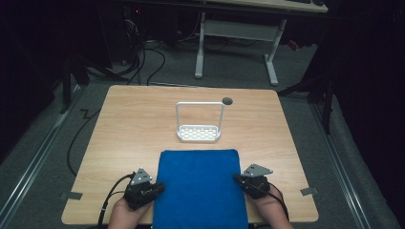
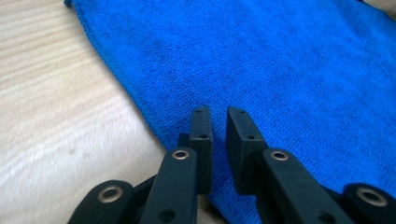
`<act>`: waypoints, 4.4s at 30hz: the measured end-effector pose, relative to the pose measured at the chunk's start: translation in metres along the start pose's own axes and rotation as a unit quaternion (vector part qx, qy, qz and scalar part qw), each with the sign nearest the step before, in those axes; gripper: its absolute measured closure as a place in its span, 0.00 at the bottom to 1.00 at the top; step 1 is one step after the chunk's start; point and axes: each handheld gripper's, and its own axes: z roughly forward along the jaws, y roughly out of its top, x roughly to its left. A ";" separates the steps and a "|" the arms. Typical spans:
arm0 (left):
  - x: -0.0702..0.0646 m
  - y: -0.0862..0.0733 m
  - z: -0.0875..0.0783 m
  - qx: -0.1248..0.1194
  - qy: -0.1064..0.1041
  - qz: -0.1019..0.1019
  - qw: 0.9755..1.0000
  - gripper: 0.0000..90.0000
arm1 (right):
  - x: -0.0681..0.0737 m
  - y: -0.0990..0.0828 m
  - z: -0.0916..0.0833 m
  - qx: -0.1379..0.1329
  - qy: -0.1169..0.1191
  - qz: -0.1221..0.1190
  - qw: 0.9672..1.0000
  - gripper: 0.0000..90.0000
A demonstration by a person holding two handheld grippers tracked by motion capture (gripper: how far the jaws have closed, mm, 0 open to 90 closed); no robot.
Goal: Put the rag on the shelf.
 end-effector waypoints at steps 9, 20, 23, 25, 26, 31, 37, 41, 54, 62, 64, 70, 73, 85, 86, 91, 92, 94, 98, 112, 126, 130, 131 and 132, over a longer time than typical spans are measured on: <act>0.000 -0.008 -0.009 0.003 -0.008 -0.002 1.000 0.90 | 0.005 0.000 -0.001 0.002 0.009 -0.014 1.000 1.00; 0.034 0.020 -0.004 -0.053 0.042 -0.030 0.997 0.73 | -0.002 0.000 -0.005 -0.025 0.006 0.003 1.000 0.89; 0.041 0.029 0.006 -0.044 0.063 -0.022 0.997 0.68 | -0.006 -0.001 -0.006 -0.031 0.006 0.014 0.999 0.87; 0.050 0.036 0.017 -0.046 0.073 -0.027 0.996 0.66 | -0.008 -0.001 -0.007 -0.036 0.002 0.021 0.999 0.87; 0.050 0.036 0.017 -0.046 0.073 -0.027 0.996 0.64 | -0.008 -0.001 -0.007 -0.036 0.002 0.021 0.999 0.87; 0.060 0.049 0.036 -0.041 0.083 -0.030 0.995 0.64 | -0.012 -0.002 -0.008 -0.041 -0.002 0.029 0.999 0.87; 0.062 0.052 0.043 -0.039 0.082 -0.038 0.995 0.75 | -0.015 -0.003 -0.007 -0.039 -0.002 0.037 0.999 0.79; 0.066 0.051 0.043 -0.043 0.069 -0.058 0.995 0.83 | -0.018 0.002 -0.005 -0.049 -0.007 0.055 0.997 0.71; 0.064 0.052 0.044 -0.036 0.075 -0.047 0.995 0.96 | -0.045 0.043 0.043 -0.032 -0.040 0.114 0.992 0.63; 0.065 0.052 0.043 -0.036 0.073 -0.049 0.995 0.96 | -0.044 0.045 0.054 -0.008 -0.053 0.104 0.993 0.74; 0.064 0.052 0.043 -0.037 0.073 -0.049 0.995 0.96 | -0.042 0.045 0.054 -0.011 -0.051 0.093 0.994 0.81; 0.064 0.052 0.043 -0.037 0.073 -0.049 0.995 0.95 | -0.037 0.045 0.055 -0.016 -0.041 0.080 0.996 0.98; 0.064 0.051 0.043 -0.038 0.073 -0.052 0.995 0.96 | -0.037 0.044 0.054 -0.019 -0.041 0.079 0.996 0.98; 0.060 0.050 0.035 -0.064 0.069 -0.048 0.994 0.97 | -0.026 0.043 0.037 -0.062 -0.030 0.075 0.995 0.98; 0.058 0.050 0.034 -0.066 0.067 -0.046 0.995 0.97 | -0.026 0.044 0.036 -0.065 -0.030 0.075 0.995 0.98; 0.054 0.052 0.028 -0.078 0.065 -0.046 0.994 0.97 | -0.026 0.044 0.030 -0.077 -0.022 0.085 0.993 0.98; 0.052 0.053 0.027 -0.083 0.066 -0.047 0.993 0.97 | -0.026 0.044 0.029 -0.077 -0.020 0.088 0.993 0.98; 0.050 0.054 0.023 -0.088 0.068 -0.047 0.993 0.97 | -0.025 0.043 0.027 -0.083 -0.016 0.088 0.993 0.98; 0.046 0.056 0.016 -0.100 0.067 -0.045 0.992 0.97 | -0.024 0.045 0.020 -0.096 -0.018 0.087 0.991 0.98; 0.027 0.068 -0.011 -0.154 0.061 -0.013 0.986 0.97 | -0.015 0.053 -0.012 -0.173 -0.041 0.064 0.982 0.98; 0.026 0.084 -0.026 -0.188 0.051 -0.015 0.981 0.98 | -0.013 0.069 -0.034 -0.224 -0.054 0.060 0.971 0.98; 0.033 0.100 -0.026 -0.190 0.055 -0.013 0.980 0.98 | -0.022 0.082 -0.032 -0.231 -0.055 0.066 0.969 0.98; 0.033 0.100 -0.026 -0.190 0.055 -0.013 0.980 0.98 | -0.022 0.082 -0.032 -0.231 -0.055 0.066 0.969 0.98; 0.035 0.107 -0.027 -0.195 0.057 -0.010 0.979 0.98 | -0.028 0.088 -0.032 -0.235 -0.057 0.070 0.968 0.98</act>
